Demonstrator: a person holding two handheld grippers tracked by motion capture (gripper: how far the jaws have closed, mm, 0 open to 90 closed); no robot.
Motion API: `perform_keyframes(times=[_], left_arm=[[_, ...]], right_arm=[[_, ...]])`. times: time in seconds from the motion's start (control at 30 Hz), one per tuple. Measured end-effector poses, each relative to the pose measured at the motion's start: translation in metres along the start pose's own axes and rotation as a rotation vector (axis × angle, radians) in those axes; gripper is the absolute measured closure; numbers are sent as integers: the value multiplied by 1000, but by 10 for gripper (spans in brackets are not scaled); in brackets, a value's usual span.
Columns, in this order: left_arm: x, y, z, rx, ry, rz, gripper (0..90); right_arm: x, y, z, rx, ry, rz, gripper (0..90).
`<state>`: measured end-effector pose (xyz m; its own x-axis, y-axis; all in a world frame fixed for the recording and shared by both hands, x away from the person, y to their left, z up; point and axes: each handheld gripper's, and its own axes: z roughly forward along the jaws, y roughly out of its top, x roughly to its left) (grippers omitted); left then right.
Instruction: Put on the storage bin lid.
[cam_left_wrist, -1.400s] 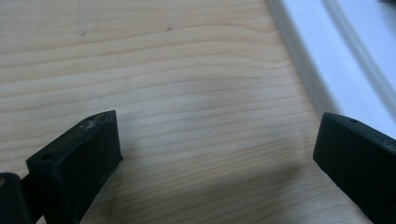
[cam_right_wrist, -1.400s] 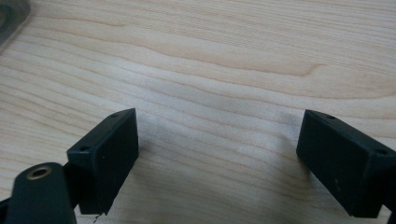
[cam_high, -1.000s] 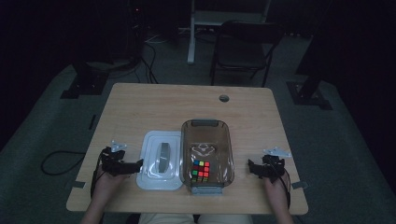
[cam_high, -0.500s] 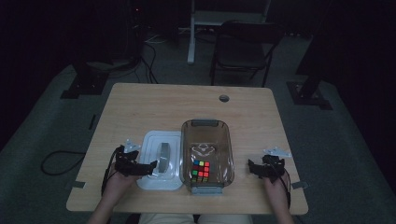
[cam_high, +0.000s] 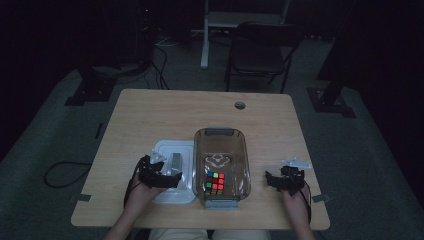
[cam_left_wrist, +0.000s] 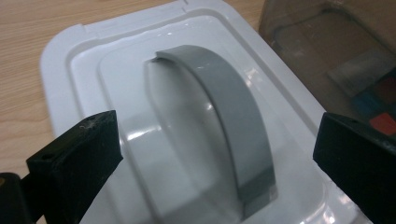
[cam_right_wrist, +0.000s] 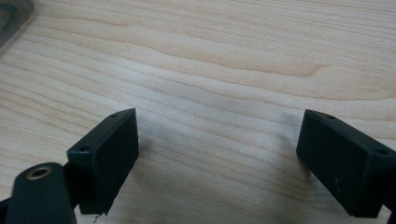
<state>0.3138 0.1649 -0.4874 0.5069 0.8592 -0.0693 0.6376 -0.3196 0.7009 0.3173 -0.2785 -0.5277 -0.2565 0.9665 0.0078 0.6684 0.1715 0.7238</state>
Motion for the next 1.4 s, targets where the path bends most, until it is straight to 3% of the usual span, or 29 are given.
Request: perform_keyframes(times=[0.03,0.2,0.27,0.43,0.53,0.6,0.67,0.93,1.13,1.3,1.4], left_arm=[[-1,0,2,-5,-5,7,64],[-4,1,12,-1,-14,5,90],[-4,1,13,-1,-17,33,233],[-3,0,17,6,-6,32,305],[-1,0,17,-6,-13,20,417],[-1,0,16,-11,-29,31,497],[-2,1,15,-9,-17,59,576],[8,0,13,-31,-38,8,662],[18,2,6,-38,-31,5,693],[24,3,5,-43,-27,-22,698],[29,4,1,-50,-34,-39,700]], right_arm=[[0,0,0,0,0,0,128],[0,0,0,0,0,-1,128],[0,0,0,0,0,-1,128],[0,0,0,0,0,0,128],[0,0,0,0,0,0,128],[0,0,0,0,0,0,128],[0,0,0,0,1,-1,128],[-1,1,1,-1,0,-1,128],[2,0,-1,-32,-20,-31,143],[14,2,-8,-69,30,-67,143],[31,6,-12,-108,132,-93,142]])
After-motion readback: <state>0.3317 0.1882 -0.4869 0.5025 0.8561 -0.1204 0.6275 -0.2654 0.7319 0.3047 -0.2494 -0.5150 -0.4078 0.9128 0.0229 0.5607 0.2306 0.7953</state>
